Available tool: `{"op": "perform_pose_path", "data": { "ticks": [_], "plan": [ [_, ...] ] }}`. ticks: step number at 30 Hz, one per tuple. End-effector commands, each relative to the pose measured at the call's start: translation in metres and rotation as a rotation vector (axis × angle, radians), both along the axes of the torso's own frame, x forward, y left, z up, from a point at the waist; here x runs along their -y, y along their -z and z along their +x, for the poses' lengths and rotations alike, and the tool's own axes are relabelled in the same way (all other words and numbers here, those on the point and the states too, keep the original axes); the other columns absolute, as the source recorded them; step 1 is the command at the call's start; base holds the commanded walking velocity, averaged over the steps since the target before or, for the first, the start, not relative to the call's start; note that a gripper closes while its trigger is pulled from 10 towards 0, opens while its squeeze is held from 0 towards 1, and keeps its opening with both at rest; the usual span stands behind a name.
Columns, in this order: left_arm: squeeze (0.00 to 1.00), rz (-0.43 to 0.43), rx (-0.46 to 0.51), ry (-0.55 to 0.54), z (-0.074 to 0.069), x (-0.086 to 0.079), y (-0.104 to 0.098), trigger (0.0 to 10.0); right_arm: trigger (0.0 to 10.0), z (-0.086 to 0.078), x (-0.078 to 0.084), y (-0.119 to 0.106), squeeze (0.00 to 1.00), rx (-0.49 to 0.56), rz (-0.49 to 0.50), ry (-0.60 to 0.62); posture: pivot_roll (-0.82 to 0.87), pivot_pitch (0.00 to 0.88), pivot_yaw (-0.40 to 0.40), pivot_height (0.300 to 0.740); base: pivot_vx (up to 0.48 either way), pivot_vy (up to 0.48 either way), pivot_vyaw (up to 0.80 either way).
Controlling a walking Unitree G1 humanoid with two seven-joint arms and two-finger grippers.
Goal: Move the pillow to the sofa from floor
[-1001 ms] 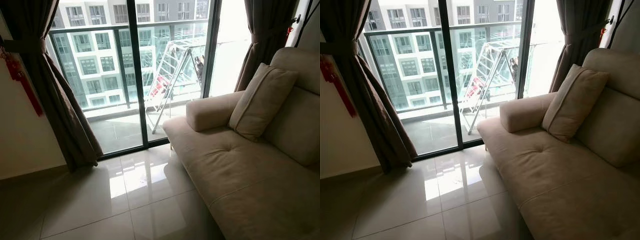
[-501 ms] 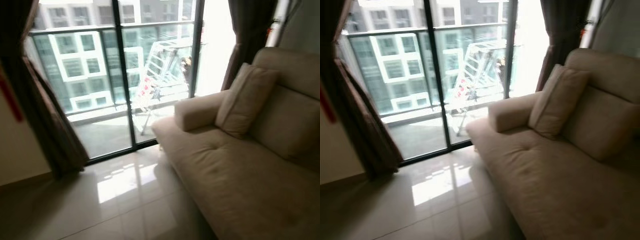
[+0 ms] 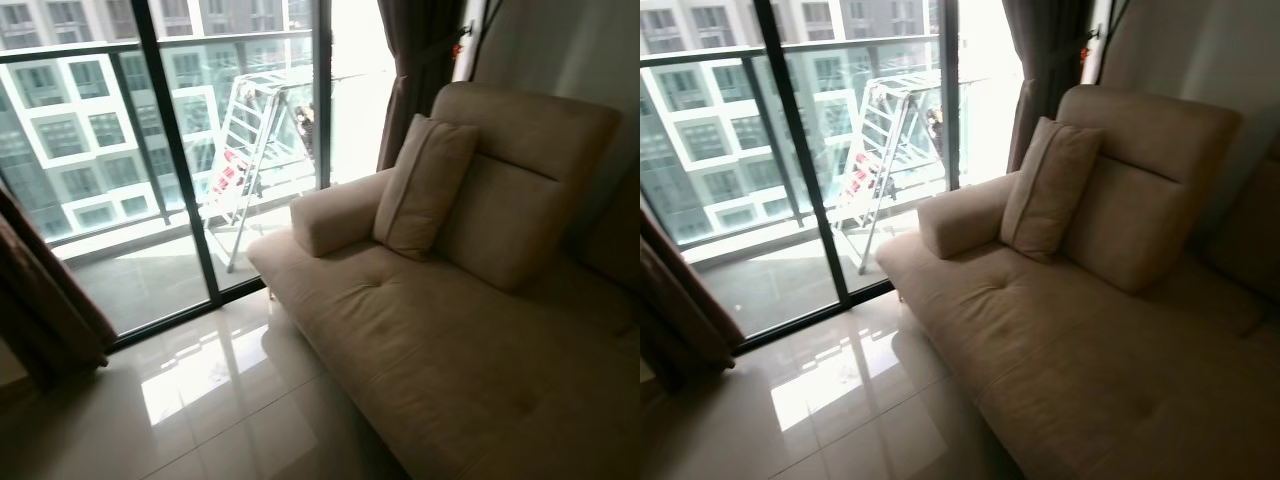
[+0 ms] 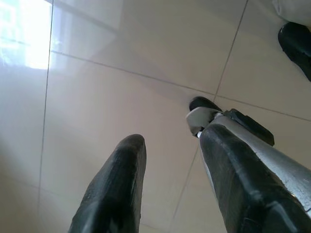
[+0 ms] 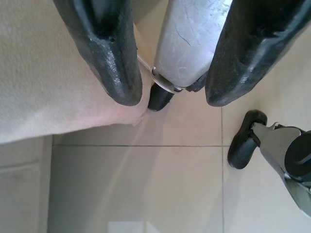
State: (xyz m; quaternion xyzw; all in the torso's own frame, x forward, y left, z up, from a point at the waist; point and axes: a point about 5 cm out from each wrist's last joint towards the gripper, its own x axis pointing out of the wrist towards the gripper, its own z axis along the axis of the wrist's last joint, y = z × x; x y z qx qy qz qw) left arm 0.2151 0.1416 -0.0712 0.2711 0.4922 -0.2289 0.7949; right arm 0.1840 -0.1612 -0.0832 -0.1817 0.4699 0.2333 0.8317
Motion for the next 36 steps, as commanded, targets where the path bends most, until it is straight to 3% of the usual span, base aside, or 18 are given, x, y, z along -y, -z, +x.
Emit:
{"op": "perform_pose_path", "data": {
  "ticks": [1, 30, 36],
  "plan": [
    [0.00, -0.918, 0.338, -0.447, 0.089, 0.066, -0.087, 10.0, 10.0, 0.059, -0.011, -0.053, 0.00, 0.475, 0.369, 0.396, -0.09, 0.000, 0.032, 0.740, 0.000, 0.000, -0.77],
    [0.00, -0.867, 0.368, -0.469, 0.088, 0.054, -0.083, 10.0, 10.0, 0.062, -0.017, -0.054, 0.00, 0.475, 0.375, 0.387, -0.07, 0.000, 0.027, 0.740, 0.000, 0.000, -0.77],
    [0.00, -0.822, 0.382, -0.471, 0.088, 0.046, -0.081, 10.0, 10.0, 0.064, -0.015, -0.055, 0.00, 0.486, 0.355, 0.394, -0.07, 0.000, 0.021, 0.740, 0.000, 0.000, -0.77]
  ]
}}
